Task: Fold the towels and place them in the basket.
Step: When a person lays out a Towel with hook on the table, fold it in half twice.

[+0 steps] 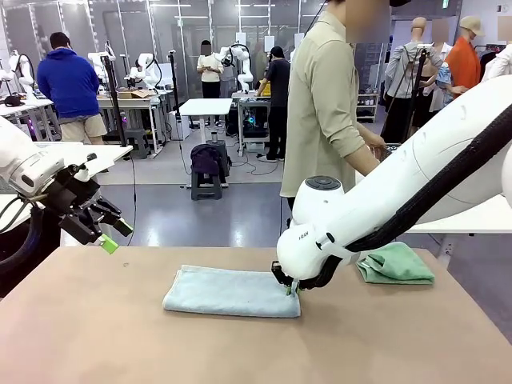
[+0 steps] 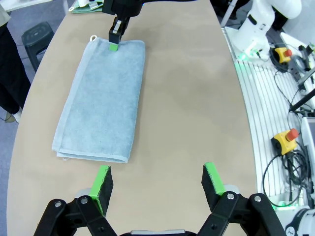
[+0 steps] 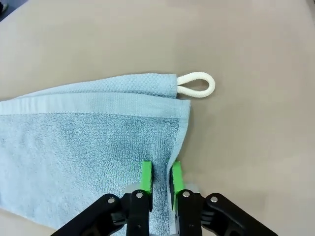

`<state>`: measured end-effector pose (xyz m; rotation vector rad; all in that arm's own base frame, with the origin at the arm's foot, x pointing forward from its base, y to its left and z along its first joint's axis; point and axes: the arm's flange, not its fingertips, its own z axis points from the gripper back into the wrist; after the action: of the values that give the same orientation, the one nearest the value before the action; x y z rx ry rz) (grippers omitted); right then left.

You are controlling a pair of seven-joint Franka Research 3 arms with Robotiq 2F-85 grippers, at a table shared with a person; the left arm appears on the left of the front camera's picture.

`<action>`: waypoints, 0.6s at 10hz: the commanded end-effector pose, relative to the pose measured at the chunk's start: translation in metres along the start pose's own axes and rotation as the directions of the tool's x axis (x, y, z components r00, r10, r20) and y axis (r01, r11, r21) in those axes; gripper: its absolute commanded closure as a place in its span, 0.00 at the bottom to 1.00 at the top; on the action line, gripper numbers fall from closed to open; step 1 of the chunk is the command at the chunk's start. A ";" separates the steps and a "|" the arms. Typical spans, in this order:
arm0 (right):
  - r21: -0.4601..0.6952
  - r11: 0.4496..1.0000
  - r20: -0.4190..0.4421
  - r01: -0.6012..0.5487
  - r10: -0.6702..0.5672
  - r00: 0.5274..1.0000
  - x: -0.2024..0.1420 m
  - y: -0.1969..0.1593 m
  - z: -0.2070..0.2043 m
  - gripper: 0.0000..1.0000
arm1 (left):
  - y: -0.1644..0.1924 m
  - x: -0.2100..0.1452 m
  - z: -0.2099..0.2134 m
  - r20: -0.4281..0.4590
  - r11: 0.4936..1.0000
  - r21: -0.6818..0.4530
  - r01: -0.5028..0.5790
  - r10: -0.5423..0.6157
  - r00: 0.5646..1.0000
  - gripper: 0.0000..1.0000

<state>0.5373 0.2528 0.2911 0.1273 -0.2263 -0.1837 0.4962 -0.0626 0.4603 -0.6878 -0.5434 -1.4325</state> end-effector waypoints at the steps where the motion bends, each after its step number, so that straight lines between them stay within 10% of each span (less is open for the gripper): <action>1: -0.036 0.998 0.020 0.045 -0.044 0.999 -0.004 0.010 -0.008 1.00 | -0.001 0.000 0.001 -0.008 1.000 0.000 0.008 -0.008 1.000 0.08; 6: -0.044 0.998 0.008 0.038 -0.038 0.999 -0.002 0.007 -0.007 1.00 | -0.001 0.000 0.001 -0.008 1.000 0.000 0.008 -0.008 1.000 0.08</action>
<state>0.5377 0.2529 0.2916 0.1251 -0.2240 -0.1867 0.4962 -0.0627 0.4603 -0.6878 -0.5434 -1.4325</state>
